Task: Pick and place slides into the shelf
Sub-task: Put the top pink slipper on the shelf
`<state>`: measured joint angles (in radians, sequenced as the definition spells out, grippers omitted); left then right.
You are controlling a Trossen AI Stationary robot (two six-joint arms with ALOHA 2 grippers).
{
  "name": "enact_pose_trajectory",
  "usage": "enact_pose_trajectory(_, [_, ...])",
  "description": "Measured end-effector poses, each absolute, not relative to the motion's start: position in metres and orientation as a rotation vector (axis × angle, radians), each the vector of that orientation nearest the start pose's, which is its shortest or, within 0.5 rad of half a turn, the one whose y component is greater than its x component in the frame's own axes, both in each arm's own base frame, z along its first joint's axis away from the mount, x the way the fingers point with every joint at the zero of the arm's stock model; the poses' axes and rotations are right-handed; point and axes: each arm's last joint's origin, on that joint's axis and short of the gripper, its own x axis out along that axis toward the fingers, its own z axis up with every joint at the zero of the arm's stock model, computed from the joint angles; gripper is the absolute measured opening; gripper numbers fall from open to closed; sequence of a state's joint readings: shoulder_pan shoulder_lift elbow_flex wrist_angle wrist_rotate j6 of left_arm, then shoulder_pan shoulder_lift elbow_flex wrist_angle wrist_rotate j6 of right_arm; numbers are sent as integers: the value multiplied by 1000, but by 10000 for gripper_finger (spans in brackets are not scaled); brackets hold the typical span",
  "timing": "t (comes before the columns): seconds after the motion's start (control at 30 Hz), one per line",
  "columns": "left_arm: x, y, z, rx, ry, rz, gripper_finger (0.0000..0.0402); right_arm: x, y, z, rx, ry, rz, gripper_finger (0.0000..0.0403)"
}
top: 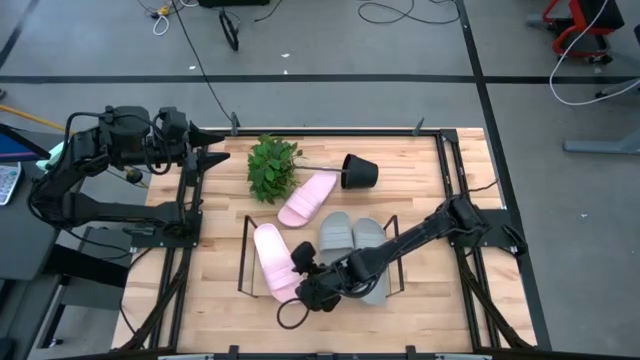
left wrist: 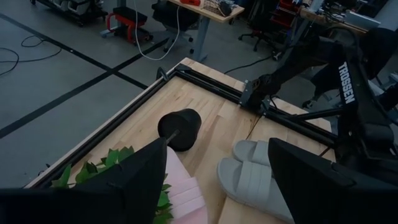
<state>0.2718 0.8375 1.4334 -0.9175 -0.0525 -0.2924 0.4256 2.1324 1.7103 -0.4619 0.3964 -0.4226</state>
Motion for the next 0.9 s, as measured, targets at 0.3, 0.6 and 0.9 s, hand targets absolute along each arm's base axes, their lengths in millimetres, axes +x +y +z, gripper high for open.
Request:
enact_pose_trajectory(0.3, [100, 29, 456, -323, 272, 367, 286, 444, 187, 194, -737, 740, 197, 224])
enact_pose_trajectory(0.6, [100, 29, 456, -323, 273, 367, 286, 447, 184, 195, -754, 718, 147, 181])
enact_pose_trajectory(0.9, [100, 30, 456, -321, 272, 376, 286, 447, 186, 195, -743, 715, 176, 16])
